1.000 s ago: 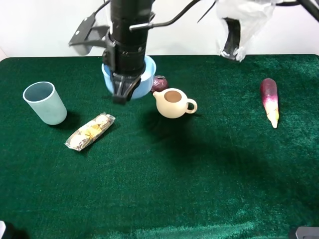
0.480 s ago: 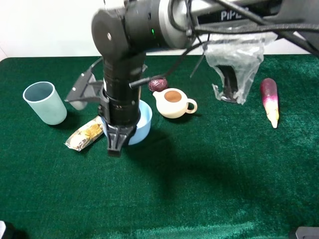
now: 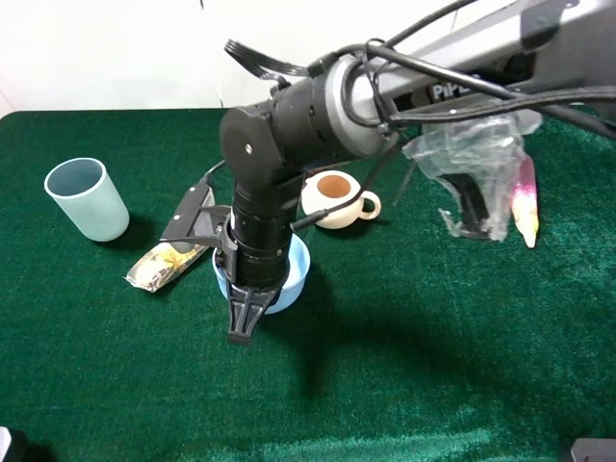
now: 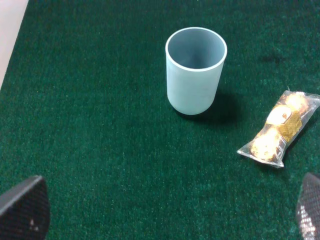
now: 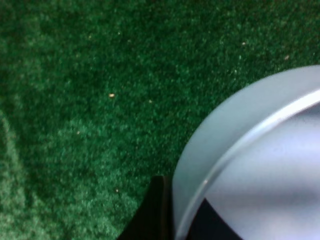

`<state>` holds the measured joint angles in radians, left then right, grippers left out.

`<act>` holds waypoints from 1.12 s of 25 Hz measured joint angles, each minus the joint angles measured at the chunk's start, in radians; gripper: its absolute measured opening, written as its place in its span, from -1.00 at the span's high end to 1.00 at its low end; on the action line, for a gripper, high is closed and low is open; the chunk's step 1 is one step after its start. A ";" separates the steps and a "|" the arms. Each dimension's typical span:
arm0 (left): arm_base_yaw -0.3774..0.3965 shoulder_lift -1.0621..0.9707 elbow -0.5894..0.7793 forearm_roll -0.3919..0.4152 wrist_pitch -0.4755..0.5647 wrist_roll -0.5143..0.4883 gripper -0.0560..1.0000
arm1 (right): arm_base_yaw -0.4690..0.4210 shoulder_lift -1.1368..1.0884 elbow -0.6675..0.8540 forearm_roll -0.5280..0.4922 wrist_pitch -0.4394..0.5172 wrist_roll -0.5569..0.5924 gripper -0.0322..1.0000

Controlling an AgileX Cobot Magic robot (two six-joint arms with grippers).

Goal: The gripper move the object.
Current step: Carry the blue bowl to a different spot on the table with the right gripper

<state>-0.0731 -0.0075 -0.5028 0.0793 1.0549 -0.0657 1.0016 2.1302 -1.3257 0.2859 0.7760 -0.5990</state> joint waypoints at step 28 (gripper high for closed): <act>0.000 0.000 0.000 0.000 0.000 0.000 -0.99 | 0.004 -0.004 0.086 0.035 -0.123 0.000 0.51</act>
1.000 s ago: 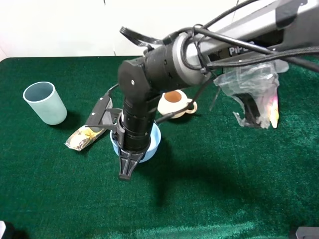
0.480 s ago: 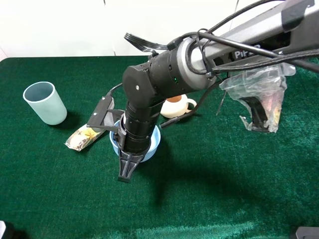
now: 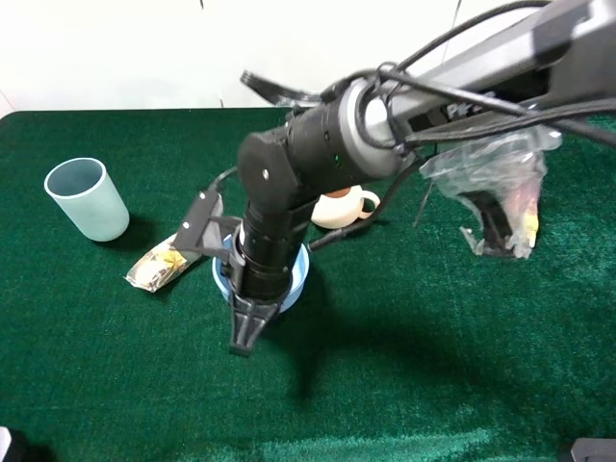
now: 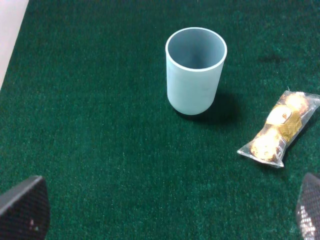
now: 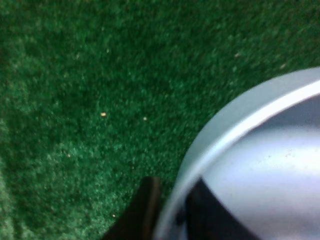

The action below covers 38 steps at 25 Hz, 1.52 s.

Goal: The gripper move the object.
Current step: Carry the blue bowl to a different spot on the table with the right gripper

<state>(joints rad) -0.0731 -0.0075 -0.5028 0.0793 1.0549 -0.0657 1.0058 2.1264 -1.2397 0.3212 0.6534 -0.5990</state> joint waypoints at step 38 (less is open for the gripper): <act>0.000 0.000 0.000 0.001 0.000 0.000 -0.99 | 0.000 -0.065 0.002 -0.041 0.001 0.085 -0.41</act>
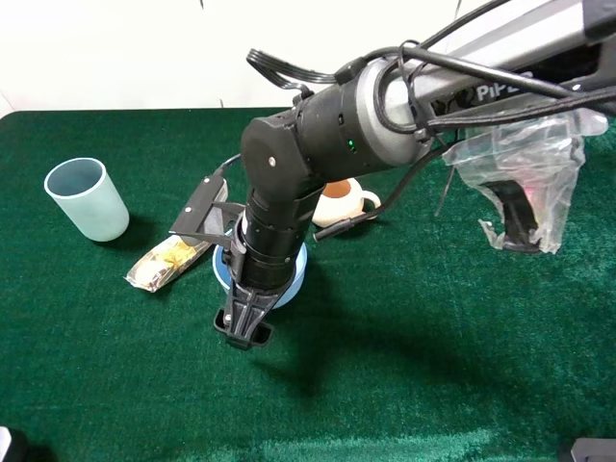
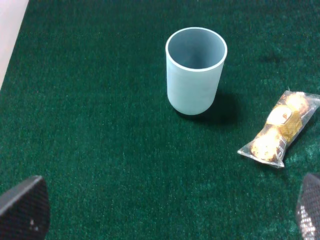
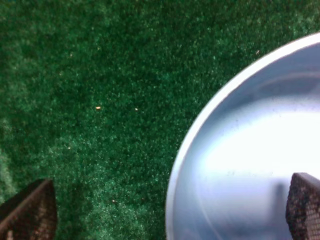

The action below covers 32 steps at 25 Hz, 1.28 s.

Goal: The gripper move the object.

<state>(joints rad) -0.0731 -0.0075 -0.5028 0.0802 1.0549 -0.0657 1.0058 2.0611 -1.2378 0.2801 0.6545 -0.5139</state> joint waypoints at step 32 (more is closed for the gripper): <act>0.000 0.000 0.000 0.000 0.000 0.000 -0.99 | 0.000 -0.638 0.001 -0.071 0.376 0.049 -0.41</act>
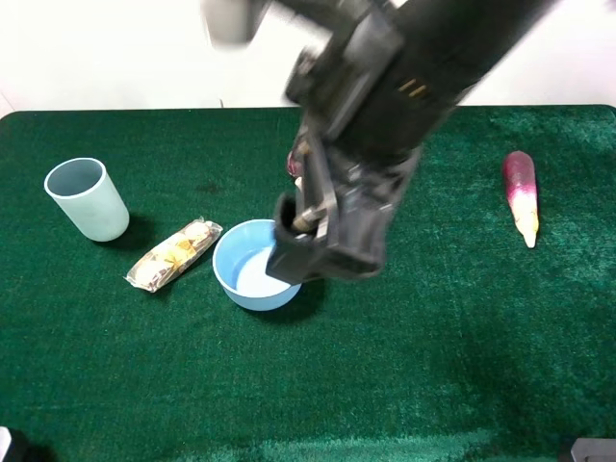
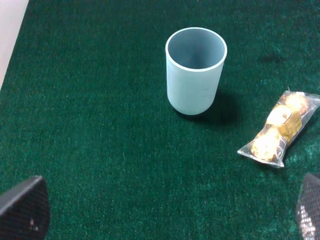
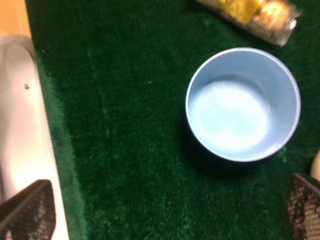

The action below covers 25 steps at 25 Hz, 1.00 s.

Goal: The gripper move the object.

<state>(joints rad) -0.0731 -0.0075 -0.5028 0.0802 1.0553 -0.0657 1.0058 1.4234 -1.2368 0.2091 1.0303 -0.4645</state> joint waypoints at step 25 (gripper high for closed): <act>0.000 0.000 0.000 0.000 0.000 0.000 -0.99 | 0.000 -0.740 0.337 -0.127 -0.001 0.260 -0.41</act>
<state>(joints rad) -0.0731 -0.0075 -0.5028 0.0802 1.0553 -0.0657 1.0058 0.6832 -0.9002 0.0823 1.0293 -0.2047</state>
